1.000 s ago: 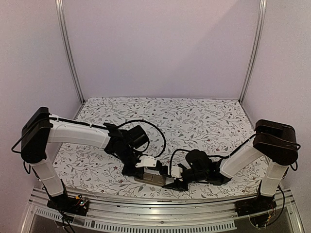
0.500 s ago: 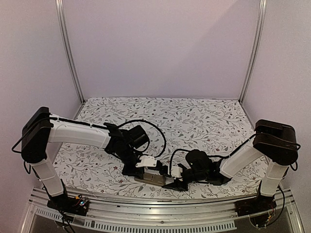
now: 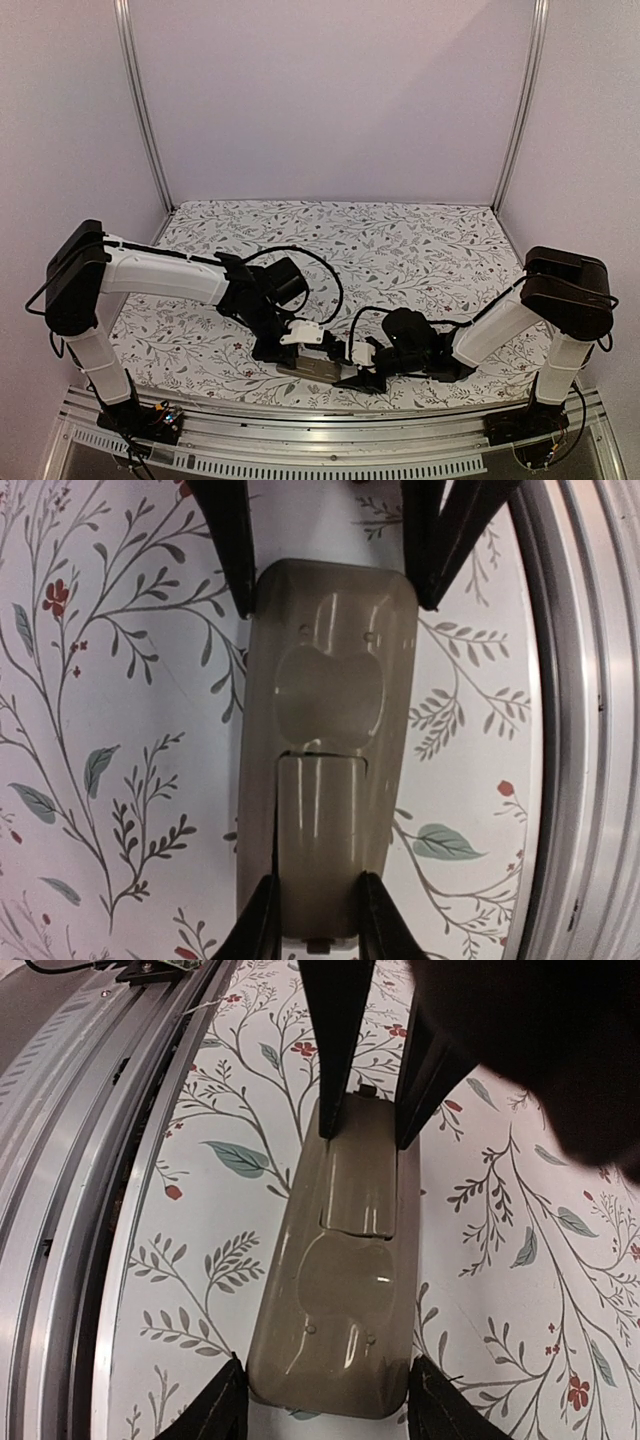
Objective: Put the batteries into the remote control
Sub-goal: Load the battery cover onto the remote control without the battery cover.
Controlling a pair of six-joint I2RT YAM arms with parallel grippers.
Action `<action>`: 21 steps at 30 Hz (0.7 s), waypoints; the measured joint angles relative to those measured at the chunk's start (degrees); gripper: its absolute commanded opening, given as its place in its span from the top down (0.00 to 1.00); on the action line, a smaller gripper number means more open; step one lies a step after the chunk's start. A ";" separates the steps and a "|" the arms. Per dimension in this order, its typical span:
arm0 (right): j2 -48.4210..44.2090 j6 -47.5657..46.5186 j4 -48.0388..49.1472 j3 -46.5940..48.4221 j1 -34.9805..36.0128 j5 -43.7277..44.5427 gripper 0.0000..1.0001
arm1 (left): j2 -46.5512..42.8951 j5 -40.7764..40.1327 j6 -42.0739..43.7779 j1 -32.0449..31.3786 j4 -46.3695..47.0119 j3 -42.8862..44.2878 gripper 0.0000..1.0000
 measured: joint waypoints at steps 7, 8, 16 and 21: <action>0.00 -0.02 0.33 -0.02 0.00 0.02 0.47 | -0.24 0.28 0.20 0.00 0.70 -0.44 0.69; 0.00 0.02 0.39 -0.04 0.00 0.00 0.47 | -0.17 0.48 0.13 0.00 1.03 -0.48 0.67; 0.00 0.00 1.99 -0.37 0.04 -0.26 0.47 | -0.35 1.86 0.68 -0.15 2.86 -1.29 0.57; 0.00 -0.04 2.54 -0.37 0.11 -0.35 0.47 | -0.48 2.38 0.55 -0.26 3.48 -1.55 0.52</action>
